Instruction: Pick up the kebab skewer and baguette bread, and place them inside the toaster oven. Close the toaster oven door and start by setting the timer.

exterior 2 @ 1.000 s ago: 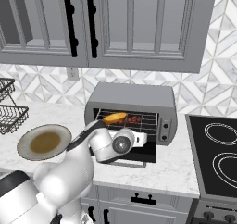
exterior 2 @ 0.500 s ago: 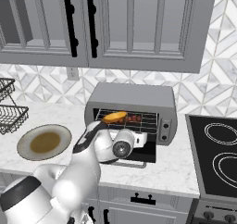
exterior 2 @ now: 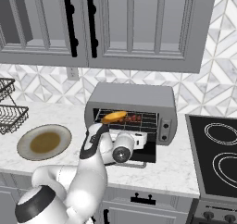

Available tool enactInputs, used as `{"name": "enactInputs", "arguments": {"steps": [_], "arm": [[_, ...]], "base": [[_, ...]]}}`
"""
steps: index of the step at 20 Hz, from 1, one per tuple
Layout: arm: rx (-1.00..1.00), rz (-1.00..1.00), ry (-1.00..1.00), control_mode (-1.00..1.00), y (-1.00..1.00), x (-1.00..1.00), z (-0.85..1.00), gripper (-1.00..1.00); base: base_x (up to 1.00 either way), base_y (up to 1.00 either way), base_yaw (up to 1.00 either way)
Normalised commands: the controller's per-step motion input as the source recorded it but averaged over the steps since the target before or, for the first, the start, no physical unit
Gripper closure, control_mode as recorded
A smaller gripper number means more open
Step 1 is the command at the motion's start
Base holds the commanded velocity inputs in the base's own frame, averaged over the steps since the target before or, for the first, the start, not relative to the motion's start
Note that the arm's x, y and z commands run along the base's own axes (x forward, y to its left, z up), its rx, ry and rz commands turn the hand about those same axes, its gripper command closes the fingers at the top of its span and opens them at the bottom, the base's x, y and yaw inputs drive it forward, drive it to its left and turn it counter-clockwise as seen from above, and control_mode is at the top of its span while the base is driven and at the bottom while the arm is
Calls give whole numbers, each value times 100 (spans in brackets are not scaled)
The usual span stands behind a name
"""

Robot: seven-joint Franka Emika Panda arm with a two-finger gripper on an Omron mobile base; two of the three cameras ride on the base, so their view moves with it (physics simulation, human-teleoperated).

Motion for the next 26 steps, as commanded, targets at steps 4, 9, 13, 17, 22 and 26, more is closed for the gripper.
{"name": "enactInputs", "arguments": {"steps": [4,9,13,17,22,26], "arm": [[0,0,-7,-100,0,10,0,-100],[0,0,-5,-100,2,17,0,-100],[0,0,-4,-100,4,18,0,-100],[0,0,-3,-100,5,23,0,-100],[0,0,-2,-100,5,21,0,-100],[0,0,-3,-100,4,21,0,-100]], "base": [[0,0,0],[0,0,0],[0,0,0],[0,0,0],[0,0,0],[0,0,0]]}}
